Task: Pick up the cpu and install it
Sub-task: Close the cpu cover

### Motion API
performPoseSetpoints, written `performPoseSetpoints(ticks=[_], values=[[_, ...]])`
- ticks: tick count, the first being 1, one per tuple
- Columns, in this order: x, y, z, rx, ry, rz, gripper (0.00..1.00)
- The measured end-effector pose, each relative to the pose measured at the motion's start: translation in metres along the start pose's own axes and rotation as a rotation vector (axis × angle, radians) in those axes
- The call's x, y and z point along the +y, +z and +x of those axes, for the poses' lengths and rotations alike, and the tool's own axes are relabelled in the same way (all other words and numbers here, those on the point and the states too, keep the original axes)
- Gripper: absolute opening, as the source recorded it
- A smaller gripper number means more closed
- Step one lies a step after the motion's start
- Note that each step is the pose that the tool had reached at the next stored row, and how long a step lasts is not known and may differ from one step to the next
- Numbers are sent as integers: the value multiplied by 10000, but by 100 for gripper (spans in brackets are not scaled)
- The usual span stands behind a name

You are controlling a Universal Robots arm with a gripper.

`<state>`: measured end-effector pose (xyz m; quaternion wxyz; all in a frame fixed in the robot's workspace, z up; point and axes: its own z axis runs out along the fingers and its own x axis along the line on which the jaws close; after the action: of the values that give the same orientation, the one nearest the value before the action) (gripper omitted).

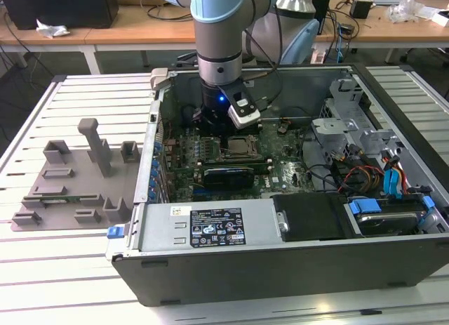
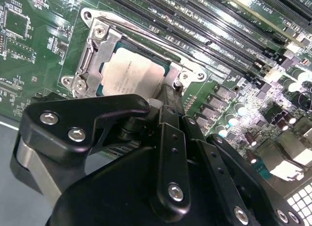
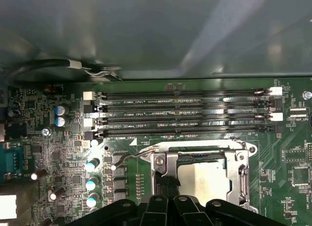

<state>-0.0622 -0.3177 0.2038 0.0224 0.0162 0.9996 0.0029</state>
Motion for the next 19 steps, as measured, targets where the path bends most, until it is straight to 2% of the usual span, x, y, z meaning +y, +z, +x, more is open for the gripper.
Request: performPoseSetpoints(ticks=[19], values=[[4,8,-50,-1,-265,-15,11]])
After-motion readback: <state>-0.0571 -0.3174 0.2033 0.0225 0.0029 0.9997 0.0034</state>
